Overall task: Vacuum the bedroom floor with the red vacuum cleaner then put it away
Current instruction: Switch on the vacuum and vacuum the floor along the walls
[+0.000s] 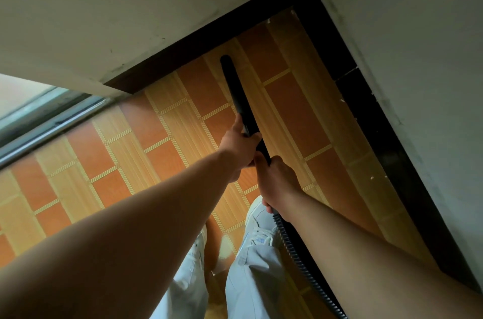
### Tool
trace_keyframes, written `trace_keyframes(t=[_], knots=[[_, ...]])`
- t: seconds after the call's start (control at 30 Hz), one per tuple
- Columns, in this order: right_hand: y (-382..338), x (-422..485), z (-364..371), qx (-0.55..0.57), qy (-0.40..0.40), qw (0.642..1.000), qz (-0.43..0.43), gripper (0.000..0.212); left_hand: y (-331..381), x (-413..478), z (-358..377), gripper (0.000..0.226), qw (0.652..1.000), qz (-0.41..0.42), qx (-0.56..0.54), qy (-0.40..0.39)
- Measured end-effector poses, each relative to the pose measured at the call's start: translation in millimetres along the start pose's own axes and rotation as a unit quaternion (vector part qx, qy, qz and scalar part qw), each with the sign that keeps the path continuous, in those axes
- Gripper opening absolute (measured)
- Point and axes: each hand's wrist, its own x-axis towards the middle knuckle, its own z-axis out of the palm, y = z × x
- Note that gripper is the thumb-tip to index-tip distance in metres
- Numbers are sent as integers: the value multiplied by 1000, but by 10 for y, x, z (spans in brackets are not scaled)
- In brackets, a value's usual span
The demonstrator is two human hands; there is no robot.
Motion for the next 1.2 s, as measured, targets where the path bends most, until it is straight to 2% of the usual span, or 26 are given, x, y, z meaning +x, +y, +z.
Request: trace_keyframes(t=[0.17,0.37,0.63,0.83,0.93,1.07,1.2], knots=[[-162,218,-174,-4,-7,1000,-26,59,211,155,60,73,999,8,-38,24],[18,71,-151,16,-35,999,-1,60,126,-20,116,79,1000,-19,-2,23],[-50,282,-258,56,4,998,-7,58,330,145,226,77,999,6,19,32],[-143,194,-271,84,-44,995,11,52,277,113,121,76,998,20,33,41],[-19,54,-204,17,-71,997,-7,52,77,9,105,72,997,20,52,46],[74,40,-246,-9,-40,999,-15,52,11,-11,185,76,998,8,35,44],[-27,228,-331,25,-15,1000,-11,57,203,126,240,74,998,18,20,51]])
